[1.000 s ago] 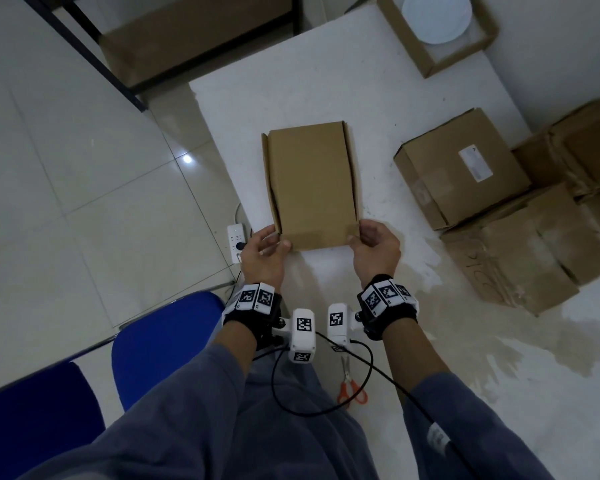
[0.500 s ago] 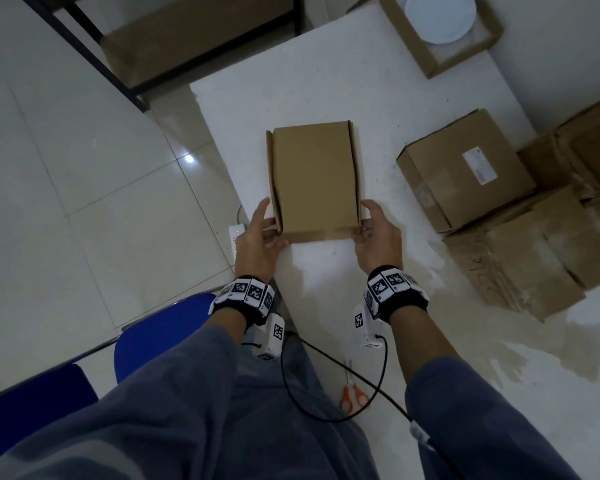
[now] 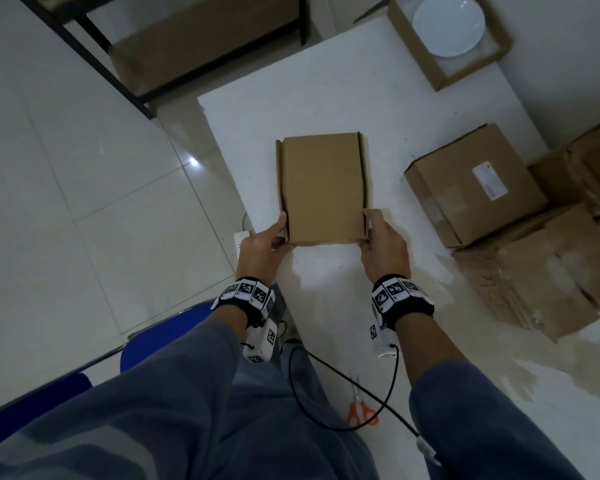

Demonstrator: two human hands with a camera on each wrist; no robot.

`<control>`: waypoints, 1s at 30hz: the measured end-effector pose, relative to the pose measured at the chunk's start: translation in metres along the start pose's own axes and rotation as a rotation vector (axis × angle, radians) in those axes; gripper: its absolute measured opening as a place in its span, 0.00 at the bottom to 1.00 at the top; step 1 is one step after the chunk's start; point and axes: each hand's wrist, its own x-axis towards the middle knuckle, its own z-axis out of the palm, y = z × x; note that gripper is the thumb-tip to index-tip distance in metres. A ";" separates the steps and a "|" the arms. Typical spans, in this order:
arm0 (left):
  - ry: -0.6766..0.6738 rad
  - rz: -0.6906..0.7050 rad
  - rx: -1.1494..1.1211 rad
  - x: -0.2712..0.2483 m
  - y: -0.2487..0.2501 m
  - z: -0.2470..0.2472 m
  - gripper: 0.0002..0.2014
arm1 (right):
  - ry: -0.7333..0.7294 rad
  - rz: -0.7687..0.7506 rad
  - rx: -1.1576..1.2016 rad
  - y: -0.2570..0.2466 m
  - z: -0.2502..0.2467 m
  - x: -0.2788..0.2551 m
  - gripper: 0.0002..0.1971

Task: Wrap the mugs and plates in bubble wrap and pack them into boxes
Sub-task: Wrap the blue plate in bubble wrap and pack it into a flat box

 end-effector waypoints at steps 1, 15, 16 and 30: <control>-0.004 0.000 0.003 0.000 0.000 0.000 0.30 | -0.011 0.003 0.011 0.002 0.000 0.001 0.27; 0.028 -0.038 0.017 -0.005 0.005 0.006 0.33 | -0.056 0.087 -0.043 -0.010 -0.010 0.004 0.28; 0.002 -0.093 -0.041 -0.005 0.007 0.004 0.37 | -0.075 0.100 -0.029 -0.013 -0.013 0.005 0.30; -0.193 -0.337 0.090 0.088 0.054 -0.018 0.14 | -0.197 0.293 -0.182 -0.090 0.008 0.049 0.76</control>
